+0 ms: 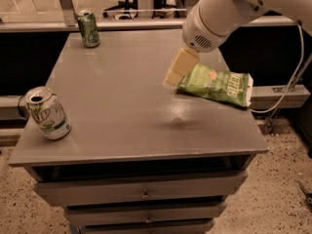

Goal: Knock green can over

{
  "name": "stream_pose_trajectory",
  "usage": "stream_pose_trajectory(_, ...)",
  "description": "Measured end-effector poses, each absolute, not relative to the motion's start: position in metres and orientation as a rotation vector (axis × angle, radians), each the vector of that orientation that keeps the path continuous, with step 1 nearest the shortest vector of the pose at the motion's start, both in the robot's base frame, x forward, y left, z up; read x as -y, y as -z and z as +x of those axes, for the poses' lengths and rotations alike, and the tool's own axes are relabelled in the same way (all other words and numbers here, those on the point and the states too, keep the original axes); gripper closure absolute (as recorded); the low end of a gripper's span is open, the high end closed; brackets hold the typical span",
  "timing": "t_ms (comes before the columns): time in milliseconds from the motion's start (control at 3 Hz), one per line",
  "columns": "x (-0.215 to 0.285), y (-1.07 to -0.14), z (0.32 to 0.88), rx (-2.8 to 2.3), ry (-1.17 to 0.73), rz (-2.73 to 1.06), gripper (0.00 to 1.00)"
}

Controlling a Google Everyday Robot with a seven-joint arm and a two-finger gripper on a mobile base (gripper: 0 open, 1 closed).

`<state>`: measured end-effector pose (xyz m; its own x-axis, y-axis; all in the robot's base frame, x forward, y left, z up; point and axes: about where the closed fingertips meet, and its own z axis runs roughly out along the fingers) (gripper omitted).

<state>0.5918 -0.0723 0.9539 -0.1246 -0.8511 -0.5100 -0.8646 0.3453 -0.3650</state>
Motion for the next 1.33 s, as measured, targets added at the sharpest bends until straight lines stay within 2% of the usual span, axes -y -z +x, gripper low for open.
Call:
stream_pose_trajectory(667,0.039,-0.946,0.624,-1.890,-0.133,-1.416,0.00)
stream_pose_trajectory(1333,-0.051,-0.947,0.730,-1.724,-0.310,-1.210,0.00)
